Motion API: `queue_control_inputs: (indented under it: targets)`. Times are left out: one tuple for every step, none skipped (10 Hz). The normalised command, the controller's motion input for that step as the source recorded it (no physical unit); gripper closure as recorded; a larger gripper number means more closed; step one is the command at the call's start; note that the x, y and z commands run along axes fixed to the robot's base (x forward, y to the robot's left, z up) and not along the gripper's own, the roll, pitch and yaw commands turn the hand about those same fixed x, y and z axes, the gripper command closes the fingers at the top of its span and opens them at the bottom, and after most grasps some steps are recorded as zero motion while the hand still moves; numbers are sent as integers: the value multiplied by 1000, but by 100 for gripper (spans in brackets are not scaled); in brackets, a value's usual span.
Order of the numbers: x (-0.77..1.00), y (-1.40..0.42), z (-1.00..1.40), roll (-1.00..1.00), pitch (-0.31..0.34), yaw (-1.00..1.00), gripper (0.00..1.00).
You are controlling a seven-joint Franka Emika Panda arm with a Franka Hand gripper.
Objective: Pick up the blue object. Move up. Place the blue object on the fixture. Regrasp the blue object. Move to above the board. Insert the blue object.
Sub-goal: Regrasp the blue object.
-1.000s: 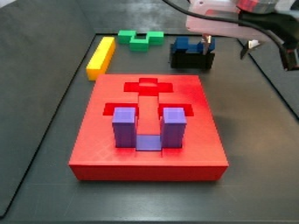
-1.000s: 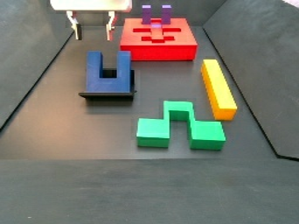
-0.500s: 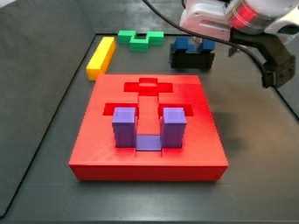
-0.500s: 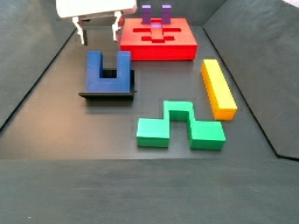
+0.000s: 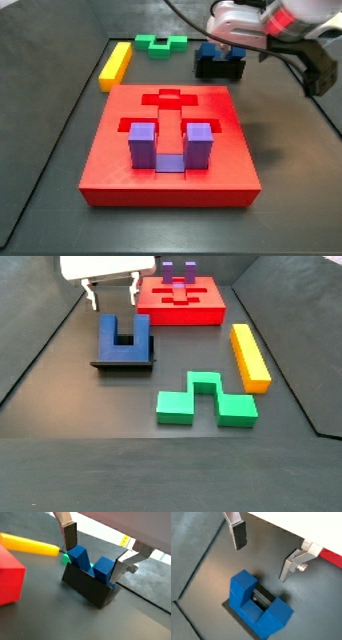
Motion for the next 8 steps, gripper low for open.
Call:
queue_control_inputs:
  targets:
    - [0, 126, 89, -11, -311, 631, 0]
    - [-6, 154, 0, 20, -63, 114, 0]
    - [-337, 0, 0, 57, -51, -40, 0]
    - [0, -214, 100, 211, -180, -217, 0]
    - [0, -189, 337, 531, -509, -80, 0]
    - [23, -209, 374, 737, -743, -74, 0]
    - [46, -160, 237, 706, -851, -34, 0]
    - [97, -40, 123, 651, -920, -34, 0]
